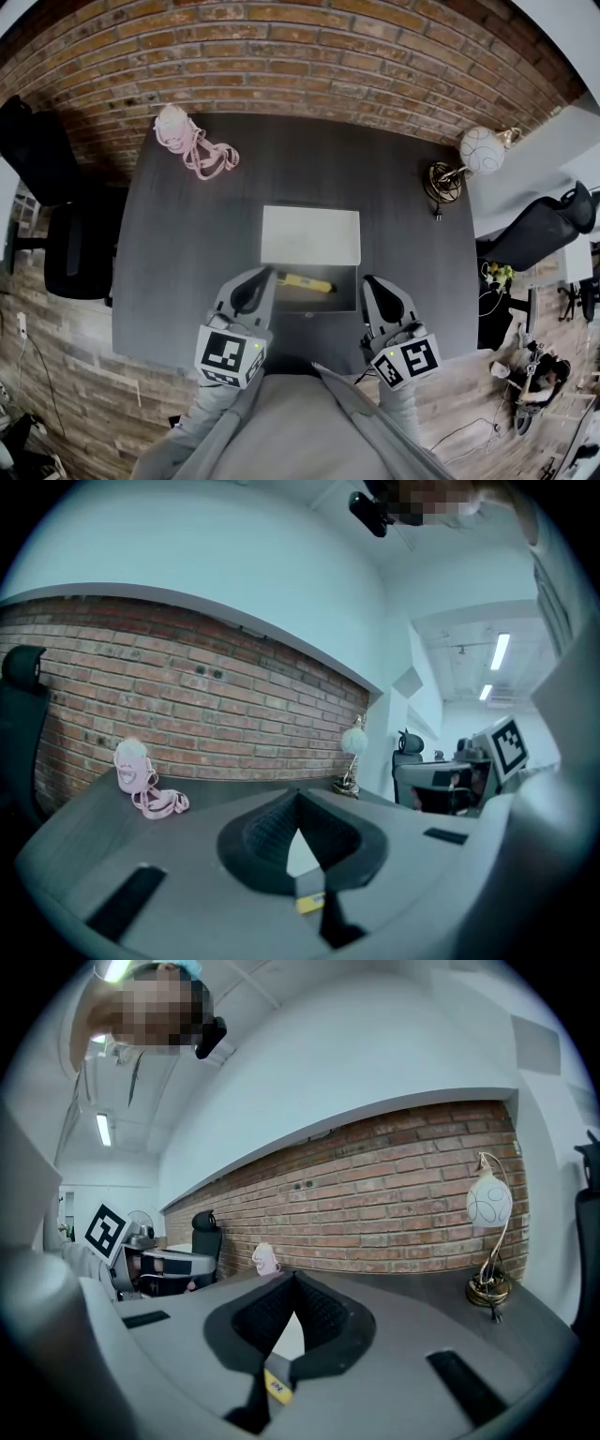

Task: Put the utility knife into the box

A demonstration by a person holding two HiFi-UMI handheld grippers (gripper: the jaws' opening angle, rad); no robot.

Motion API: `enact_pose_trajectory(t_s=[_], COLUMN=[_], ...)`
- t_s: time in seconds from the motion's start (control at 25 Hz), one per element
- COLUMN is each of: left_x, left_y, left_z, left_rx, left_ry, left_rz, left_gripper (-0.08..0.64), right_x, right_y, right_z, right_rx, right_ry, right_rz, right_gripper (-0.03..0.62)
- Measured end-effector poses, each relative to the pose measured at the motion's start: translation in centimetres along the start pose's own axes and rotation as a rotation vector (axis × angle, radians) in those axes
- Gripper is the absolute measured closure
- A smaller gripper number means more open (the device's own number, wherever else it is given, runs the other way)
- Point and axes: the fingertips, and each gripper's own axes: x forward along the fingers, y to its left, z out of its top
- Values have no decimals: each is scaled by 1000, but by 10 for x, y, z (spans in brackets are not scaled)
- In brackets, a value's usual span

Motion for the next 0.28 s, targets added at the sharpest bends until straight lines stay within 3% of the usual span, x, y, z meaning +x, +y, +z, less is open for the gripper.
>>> enact_pose_trajectory(t_s=[0.28], left_x=[2], left_y=[1], left_z=[-1], left_rx=[3], left_ry=[2], left_rz=[-3], left_gripper=[540], right_x=[3], right_y=[0], right_z=[-2], right_rx=[-4], right_ry=[3], right_rz=[3], right_gripper=[575])
